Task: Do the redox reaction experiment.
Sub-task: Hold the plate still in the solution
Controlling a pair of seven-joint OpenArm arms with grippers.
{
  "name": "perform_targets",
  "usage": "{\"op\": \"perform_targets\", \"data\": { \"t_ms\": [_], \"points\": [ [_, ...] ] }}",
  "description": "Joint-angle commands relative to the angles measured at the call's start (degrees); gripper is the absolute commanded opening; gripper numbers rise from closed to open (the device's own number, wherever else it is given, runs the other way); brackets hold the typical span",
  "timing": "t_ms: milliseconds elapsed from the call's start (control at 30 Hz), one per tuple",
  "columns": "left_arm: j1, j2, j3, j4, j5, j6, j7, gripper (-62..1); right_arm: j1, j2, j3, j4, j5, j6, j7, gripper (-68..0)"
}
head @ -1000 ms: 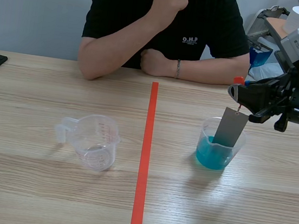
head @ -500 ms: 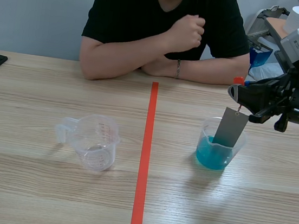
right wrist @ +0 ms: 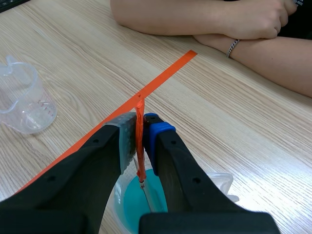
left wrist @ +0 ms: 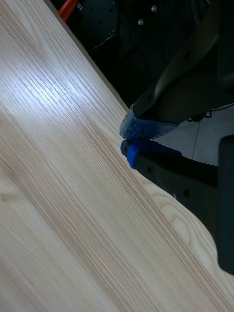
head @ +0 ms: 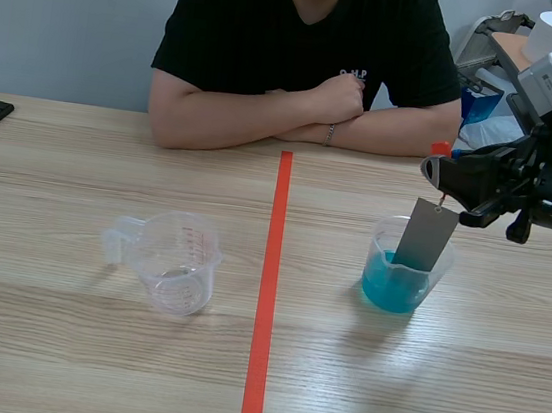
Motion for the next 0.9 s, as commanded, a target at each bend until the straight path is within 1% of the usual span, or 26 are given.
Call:
{"op": "perform_targets", "data": {
  "t_ms": [0,333,633,767,867],
  "points": [
    [0.1,-0.3,0.0,0.7,-0.4,0.0,-0.8,-56.9,1.0,1.0,0.2,0.7,0.2,0.4,0.0,-66.0],
    [0.1,-0.3,0.0,0.7,-0.4,0.0,-0.8,-56.9,1.0,1.0,0.2,0.8,0.2,0.4,0.0,-66.0],
    [0.1,-0.3,0.0,0.7,-0.4,0.0,-0.8,-56.9,1.0,1.3,1.4,1.1,0.7,0.4,-0.1,-66.0],
    [0.1,-0.3,0.0,0.7,-0.4,0.0,-0.8,-56.9,1.0,1.4,2.5,3.3,1.0,0.4,-1.6,-66.0],
    [0.1,-0.3,0.0,0.7,-0.4,0.0,-0.8,-56.9,1.0,1.4,3.7,5.5,3.1,0.4,-4.2,-66.0]
  ]
}}
